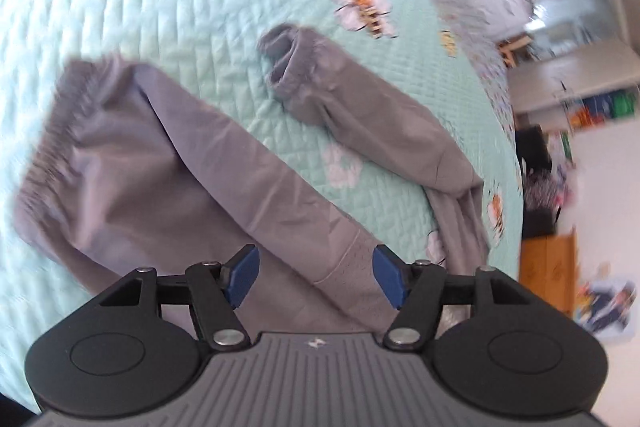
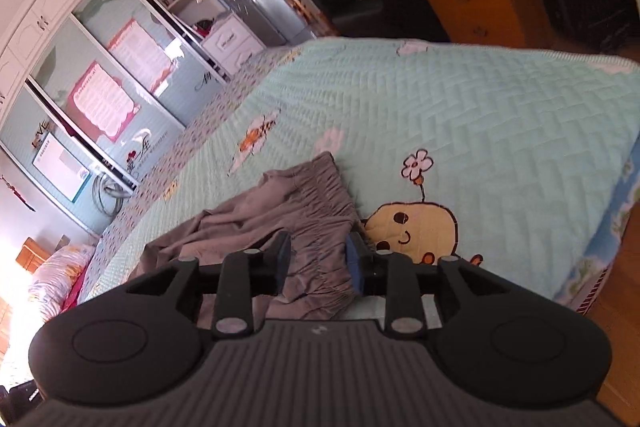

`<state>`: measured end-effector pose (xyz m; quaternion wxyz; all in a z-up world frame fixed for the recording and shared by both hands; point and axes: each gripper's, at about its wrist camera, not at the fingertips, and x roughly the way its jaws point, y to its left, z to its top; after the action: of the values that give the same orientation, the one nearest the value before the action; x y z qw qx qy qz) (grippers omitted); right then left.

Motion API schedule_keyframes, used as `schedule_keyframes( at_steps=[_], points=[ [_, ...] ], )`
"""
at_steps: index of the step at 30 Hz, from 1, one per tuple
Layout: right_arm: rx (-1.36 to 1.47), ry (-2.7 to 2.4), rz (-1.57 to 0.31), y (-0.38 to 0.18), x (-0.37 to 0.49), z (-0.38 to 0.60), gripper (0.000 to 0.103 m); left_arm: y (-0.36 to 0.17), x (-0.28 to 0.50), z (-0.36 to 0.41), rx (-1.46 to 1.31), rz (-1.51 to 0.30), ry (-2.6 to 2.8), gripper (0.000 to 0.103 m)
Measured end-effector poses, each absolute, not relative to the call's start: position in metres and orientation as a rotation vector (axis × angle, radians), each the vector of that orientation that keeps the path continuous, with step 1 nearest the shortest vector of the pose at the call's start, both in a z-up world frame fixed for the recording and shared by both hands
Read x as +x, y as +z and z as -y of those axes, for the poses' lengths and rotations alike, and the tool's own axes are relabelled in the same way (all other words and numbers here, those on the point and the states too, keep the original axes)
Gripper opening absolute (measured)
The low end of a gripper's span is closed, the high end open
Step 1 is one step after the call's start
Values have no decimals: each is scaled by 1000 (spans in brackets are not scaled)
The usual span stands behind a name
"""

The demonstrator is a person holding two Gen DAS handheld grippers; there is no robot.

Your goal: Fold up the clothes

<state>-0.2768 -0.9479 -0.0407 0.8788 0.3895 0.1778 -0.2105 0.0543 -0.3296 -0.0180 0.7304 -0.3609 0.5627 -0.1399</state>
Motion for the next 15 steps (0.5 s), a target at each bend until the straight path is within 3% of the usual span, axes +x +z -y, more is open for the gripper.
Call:
schedule_keyframes(
  at_steps=[4, 15],
  points=[
    [776, -436, -371, -35, -281, 936, 36, -23, 72, 346, -868, -1299, -246, 66],
    [741, -414, -387, -34, -283, 911, 43, -40, 103, 391, -753, -1505, -26, 64]
  ],
)
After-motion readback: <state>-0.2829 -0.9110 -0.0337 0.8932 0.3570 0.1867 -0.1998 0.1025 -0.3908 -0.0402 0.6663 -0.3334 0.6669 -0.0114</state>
